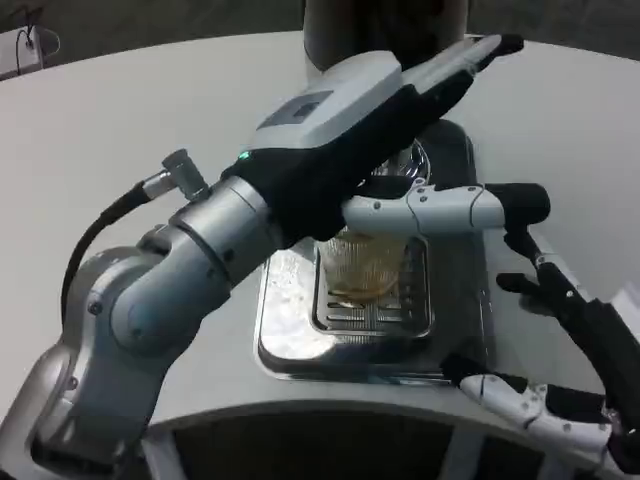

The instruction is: Grasp the cup under the faucet to collect the drink, then remove the cup.

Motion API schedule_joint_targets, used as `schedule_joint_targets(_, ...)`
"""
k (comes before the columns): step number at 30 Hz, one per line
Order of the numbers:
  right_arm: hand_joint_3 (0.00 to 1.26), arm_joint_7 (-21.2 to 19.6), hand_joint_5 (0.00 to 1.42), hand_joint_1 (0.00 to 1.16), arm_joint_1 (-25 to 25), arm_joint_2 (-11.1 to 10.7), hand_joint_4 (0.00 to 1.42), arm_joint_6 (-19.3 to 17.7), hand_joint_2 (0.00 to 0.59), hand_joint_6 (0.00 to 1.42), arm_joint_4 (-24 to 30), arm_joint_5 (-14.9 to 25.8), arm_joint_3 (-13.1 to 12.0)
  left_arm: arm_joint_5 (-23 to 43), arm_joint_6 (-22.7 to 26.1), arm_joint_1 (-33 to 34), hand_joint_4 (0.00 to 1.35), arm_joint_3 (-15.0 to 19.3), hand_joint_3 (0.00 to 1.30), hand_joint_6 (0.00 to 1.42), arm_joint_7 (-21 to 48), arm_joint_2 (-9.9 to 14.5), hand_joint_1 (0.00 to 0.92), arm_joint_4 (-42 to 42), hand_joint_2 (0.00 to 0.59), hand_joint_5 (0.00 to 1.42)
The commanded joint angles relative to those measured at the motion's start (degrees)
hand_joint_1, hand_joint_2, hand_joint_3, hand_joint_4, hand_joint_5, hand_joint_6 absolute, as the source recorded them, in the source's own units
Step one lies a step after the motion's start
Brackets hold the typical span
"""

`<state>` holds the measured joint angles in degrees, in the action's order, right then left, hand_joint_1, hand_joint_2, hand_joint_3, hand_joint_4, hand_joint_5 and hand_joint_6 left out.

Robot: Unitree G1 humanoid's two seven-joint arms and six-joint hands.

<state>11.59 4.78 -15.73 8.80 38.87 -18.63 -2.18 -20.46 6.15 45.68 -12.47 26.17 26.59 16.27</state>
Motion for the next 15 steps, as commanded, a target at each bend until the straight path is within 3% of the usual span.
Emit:
schedule_joint_targets(1,0.02,-2.0,0.15,0.71,-2.3,1.5,0.03,0.4,0.255,0.14,-1.9,-1.4,1.8,-0.7,1.9,-1.5,0.00,-0.5,0.05,0.16,2.3,0.8,0.000,-0.4,0.008,0.04)
schedule_joint_targets(15,0.00,-5.7,0.12,0.72,-8.9,4.5,0.02,2.5,0.251,0.11,-7.8,-4.7,4.7,-0.9,2.5,-1.1,0.00,0.1,0.05,0.17,3.7,1.6,0.000,1.1,0.000,0.04)
